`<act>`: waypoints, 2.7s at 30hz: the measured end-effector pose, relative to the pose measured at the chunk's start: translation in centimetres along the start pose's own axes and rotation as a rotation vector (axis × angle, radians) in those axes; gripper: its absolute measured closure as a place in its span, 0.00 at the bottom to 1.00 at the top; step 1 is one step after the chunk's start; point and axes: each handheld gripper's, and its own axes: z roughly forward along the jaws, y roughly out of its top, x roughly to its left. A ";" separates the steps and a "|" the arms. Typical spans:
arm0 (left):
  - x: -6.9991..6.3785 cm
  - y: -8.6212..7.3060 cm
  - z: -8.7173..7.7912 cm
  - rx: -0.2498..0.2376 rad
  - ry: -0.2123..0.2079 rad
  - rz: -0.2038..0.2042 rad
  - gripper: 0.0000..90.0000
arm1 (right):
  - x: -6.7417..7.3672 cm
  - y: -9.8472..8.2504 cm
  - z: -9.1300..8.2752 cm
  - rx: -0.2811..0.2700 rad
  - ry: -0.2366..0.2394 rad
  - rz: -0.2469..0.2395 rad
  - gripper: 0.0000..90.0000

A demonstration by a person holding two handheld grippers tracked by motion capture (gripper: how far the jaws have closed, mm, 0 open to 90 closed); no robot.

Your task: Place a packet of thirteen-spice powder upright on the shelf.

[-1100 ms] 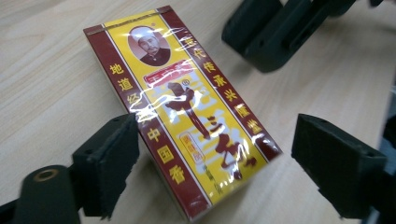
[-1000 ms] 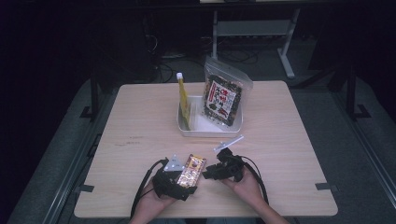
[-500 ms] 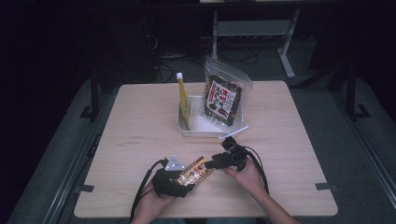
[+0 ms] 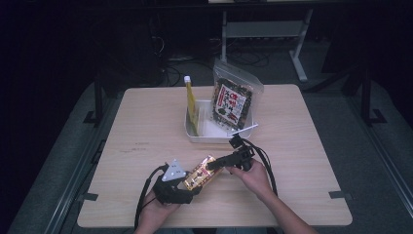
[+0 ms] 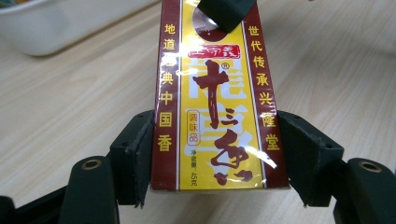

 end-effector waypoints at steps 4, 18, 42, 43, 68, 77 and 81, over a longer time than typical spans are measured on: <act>0.3 -0.1 -0.2 -0.015 0.005 -0.001 0.36 | 0.2 0.6 -0.2 -0.008 0.020 0.031 0.59; 0.9 0.1 0.3 -0.018 0.014 -0.022 0.31 | 3.4 3.0 -1.4 -0.032 0.015 0.048 0.76; 2.7 -0.7 -1.5 -0.055 0.056 -0.094 0.26 | 7.2 8.7 -7.4 -0.182 -0.360 -0.005 0.76; 2.7 -0.8 -1.5 -0.052 0.056 -0.094 0.26 | 7.2 9.0 -7.5 -0.189 -0.368 -0.001 0.76; 3.2 -1.0 -1.8 -0.060 0.050 -0.111 0.26 | 5.0 15.8 -4.1 -0.384 -0.571 0.191 0.76; 3.4 -1.1 -2.0 -0.064 0.048 -0.118 0.27 | 4.0 15.5 -2.6 -0.427 -0.611 0.246 0.76; 3.5 -1.2 -2.1 -0.065 0.045 -0.124 0.27 | 3.7 15.1 -2.1 -0.440 -0.628 0.261 0.75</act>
